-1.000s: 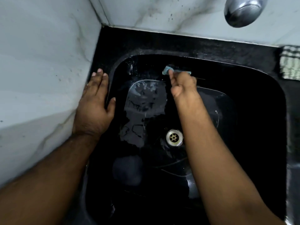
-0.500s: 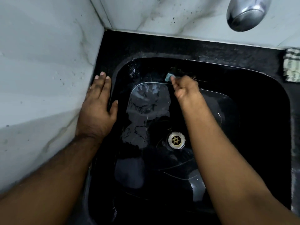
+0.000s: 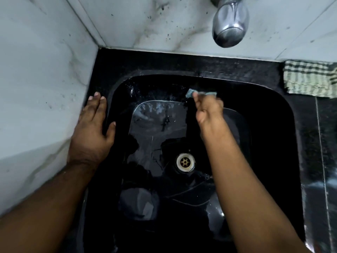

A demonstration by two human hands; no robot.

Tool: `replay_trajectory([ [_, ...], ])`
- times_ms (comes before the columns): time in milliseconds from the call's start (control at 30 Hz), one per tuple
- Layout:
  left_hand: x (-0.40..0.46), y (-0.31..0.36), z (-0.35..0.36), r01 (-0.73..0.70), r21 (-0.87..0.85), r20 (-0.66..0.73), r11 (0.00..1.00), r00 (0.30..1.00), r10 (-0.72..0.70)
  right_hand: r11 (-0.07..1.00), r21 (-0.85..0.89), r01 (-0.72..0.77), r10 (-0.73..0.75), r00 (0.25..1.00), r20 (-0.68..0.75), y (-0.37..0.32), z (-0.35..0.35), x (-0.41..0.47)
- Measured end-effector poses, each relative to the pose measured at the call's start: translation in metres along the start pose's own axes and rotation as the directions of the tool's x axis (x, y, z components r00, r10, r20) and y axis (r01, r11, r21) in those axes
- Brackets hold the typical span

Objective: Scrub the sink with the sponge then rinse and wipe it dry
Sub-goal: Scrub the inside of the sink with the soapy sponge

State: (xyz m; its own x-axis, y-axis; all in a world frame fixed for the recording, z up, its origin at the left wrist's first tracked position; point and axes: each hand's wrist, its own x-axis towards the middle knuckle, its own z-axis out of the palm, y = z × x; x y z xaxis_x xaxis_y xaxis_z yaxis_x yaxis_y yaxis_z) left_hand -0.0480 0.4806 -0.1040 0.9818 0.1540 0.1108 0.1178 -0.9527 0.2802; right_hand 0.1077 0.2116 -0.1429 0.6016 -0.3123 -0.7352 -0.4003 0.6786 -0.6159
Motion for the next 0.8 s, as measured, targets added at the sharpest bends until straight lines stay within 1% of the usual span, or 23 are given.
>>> replay_trajectory([
  [33,0.000,0.000,0.000,0.000,0.000,-0.001,1.000,1.000,0.000,0.997,0.069,0.040,-0.043,0.998,0.039,-0.002,-0.004,0.004],
  [67,0.001,0.000,0.000,0.000,0.003,0.002,1.000,1.000,0.000,0.992,0.102,0.075,-0.081,0.995,0.058,-0.002,-0.007,0.004],
  [133,0.000,-0.001,0.001,0.000,0.009,0.010,1.000,1.000,0.000,0.992,0.072,0.106,-0.109,0.993,0.036,0.004,-0.009,0.001],
  [200,0.000,-0.001,0.000,0.001,0.001,0.008,1.000,1.000,-0.001,0.997,0.019,0.079,-0.079,0.997,-0.016,0.012,-0.010,0.003],
  [267,-0.002,-0.001,-0.001,0.001,-0.005,0.004,1.000,1.000,-0.001,0.999,0.023,0.050,-0.049,0.999,-0.018,0.008,-0.011,0.004],
  [333,0.000,0.000,-0.002,-0.003,-0.008,-0.003,1.000,1.000,0.003,0.991,0.073,0.112,-0.113,0.993,0.017,-0.004,-0.008,0.006],
  [400,0.000,0.000,-0.001,-0.002,-0.001,0.003,1.000,1.000,0.002,0.982,0.063,0.179,-0.181,0.983,0.035,-0.005,-0.010,0.007],
  [433,-0.001,0.000,-0.001,0.002,0.001,0.006,1.000,1.000,-0.002,0.984,0.025,0.176,-0.177,0.984,0.026,-0.001,-0.010,0.006],
  [500,-0.001,0.000,-0.001,0.008,0.001,0.009,1.000,1.000,-0.008,0.993,-0.066,0.098,-0.101,0.994,-0.036,0.010,-0.015,0.012],
  [567,-0.001,0.002,-0.003,0.012,0.000,0.008,1.000,1.000,-0.012,0.993,-0.117,0.029,-0.038,0.996,-0.080,0.009,-0.022,0.018],
  [600,0.000,0.003,-0.003,0.013,-0.003,0.007,1.000,1.000,-0.013,0.993,-0.113,0.043,-0.053,0.995,-0.082,0.004,-0.024,0.021],
  [633,0.000,0.004,-0.003,0.009,-0.006,0.003,1.000,1.000,-0.009,0.991,-0.095,0.096,-0.102,0.993,-0.059,-0.002,-0.026,0.022],
  [700,0.001,0.003,-0.003,0.009,-0.006,0.003,1.000,1.000,-0.009,0.968,-0.029,0.250,-0.249,0.968,0.017,-0.010,-0.028,0.023],
  [733,0.000,0.003,-0.003,0.016,-0.006,0.005,1.000,1.000,-0.016,0.957,-0.021,0.290,-0.289,0.957,0.028,-0.011,-0.027,0.023],
  [800,0.000,0.002,-0.003,0.017,-0.008,0.005,1.000,1.000,-0.017,0.957,-0.084,0.276,-0.278,0.961,-0.010,-0.002,-0.020,0.026],
])
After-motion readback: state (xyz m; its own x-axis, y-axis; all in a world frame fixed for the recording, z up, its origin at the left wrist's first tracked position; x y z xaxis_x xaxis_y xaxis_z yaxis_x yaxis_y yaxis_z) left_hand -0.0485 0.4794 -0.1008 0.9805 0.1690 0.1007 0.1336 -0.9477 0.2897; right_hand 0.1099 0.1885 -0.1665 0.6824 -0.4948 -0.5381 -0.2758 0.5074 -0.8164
